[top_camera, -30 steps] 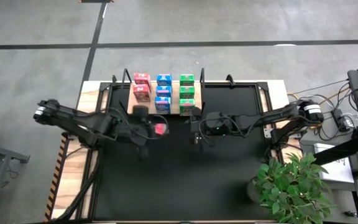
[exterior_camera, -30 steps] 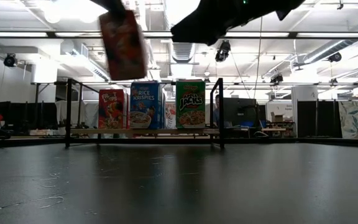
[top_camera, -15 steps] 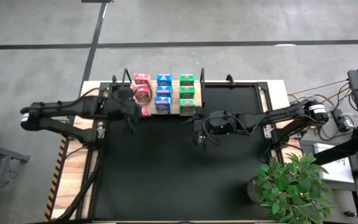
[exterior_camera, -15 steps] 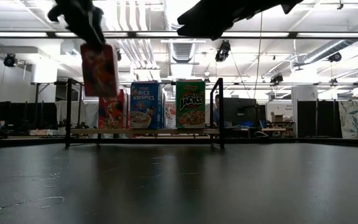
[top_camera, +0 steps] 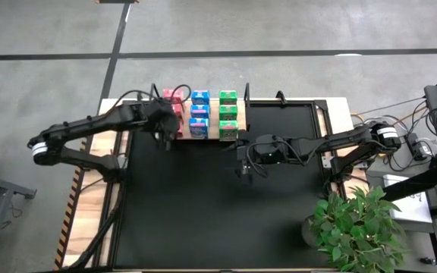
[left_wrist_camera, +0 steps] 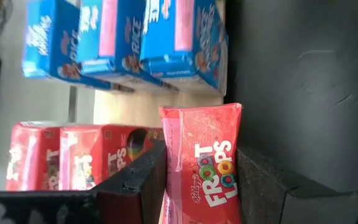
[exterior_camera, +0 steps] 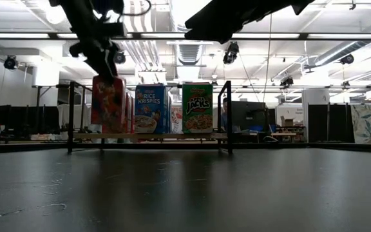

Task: Stack cereal on shelf
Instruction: Put the red cereal box on the shelf aligned with the other red cereal boxes

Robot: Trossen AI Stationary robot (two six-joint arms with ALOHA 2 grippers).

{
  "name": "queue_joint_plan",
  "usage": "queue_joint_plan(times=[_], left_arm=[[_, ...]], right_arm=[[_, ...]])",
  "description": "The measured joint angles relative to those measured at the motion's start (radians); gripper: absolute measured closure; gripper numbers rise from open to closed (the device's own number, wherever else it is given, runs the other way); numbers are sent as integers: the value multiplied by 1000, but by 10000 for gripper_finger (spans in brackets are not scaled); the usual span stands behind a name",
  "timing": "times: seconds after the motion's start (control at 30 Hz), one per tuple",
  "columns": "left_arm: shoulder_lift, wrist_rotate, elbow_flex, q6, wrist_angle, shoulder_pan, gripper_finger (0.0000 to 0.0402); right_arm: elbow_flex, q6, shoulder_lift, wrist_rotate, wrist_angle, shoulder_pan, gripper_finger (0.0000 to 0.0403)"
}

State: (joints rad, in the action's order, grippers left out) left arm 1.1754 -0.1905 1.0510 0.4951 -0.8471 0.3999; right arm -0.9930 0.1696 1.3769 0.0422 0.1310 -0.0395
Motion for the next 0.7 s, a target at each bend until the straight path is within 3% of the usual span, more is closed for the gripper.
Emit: queue_joint_plan(times=[0.7], left_arm=[[66, 0, 0, 38, 4, 60, 236]], right_arm=[[0, -2, 0, 0, 0, 0, 101]])
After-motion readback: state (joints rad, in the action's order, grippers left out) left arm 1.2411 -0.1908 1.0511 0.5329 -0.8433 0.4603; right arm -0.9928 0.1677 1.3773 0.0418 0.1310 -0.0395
